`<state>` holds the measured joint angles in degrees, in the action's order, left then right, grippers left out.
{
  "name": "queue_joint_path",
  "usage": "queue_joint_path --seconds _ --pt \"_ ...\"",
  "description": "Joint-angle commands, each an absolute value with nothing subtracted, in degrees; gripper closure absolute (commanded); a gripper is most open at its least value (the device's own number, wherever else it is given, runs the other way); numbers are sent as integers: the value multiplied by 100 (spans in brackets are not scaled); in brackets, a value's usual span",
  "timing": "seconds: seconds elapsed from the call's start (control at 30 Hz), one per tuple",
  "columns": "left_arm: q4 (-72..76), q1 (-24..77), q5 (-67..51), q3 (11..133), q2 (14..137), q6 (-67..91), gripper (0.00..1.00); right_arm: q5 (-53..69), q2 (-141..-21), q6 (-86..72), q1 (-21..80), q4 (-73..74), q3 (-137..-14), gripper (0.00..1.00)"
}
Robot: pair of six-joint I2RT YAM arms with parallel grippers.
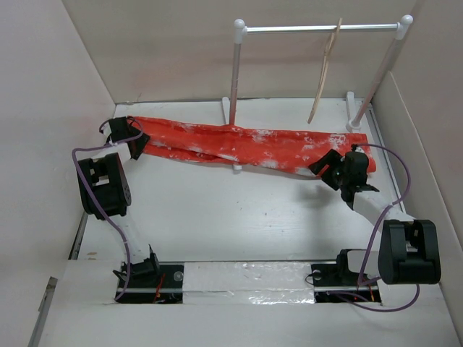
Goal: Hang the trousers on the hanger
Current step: Fold the trousers at the center of the board.
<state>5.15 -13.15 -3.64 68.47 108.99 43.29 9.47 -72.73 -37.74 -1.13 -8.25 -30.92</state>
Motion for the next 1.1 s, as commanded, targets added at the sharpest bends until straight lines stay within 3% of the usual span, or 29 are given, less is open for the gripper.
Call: queue_joint_path --seconds 0.0,0.07,0.1,0.13,0.17,0.23,0.43,0.57,0.97,1.0,1.07 --pt "747 -1310 -396 7128 10758 4579 51 1046 -7119 -3612 -141 -1072 -3076 25" --pt "861 -1310 -404 7128 10732 4658 61 1090 -7093 -3604 -141 -1116 -3067 39" --pt "922 -1310 -413 7154 10731 4676 67 1116 -7101 -3595 -141 -1134 -3067 50" --pt "966 -1310 -474 7207 10731 4702 76 1151 -7102 -3577 -141 -1151 -3067 72" --pt "1019 -1310 -509 7233 10740 4780 93 1212 -7128 -3568 -141 -1134 -3085 82" --pt "1142 -1310 -606 7356 10740 4834 100 1248 -7180 -3516 -141 -1116 -3120 100" --pt "1187 -1151 -571 7777 11107 4851 100 1248 -7303 -3516 -141 -1222 -3076 100" --pt "450 -1151 -475 8279 11732 4799 100 1248 -7339 -3516 -141 -1222 -3085 100" --pt "307 -1371 -53 7278 11331 4606 100 1134 -7049 -3559 -141 -1090 -3032 98" --pt "403 -1371 -61 7208 11268 4553 99 1108 -7014 -3577 -193 -1046 -3024 96" --pt "308 -1371 -61 7198 11145 4518 88 1029 -6891 -3595 -193 -1011 -3006 88"
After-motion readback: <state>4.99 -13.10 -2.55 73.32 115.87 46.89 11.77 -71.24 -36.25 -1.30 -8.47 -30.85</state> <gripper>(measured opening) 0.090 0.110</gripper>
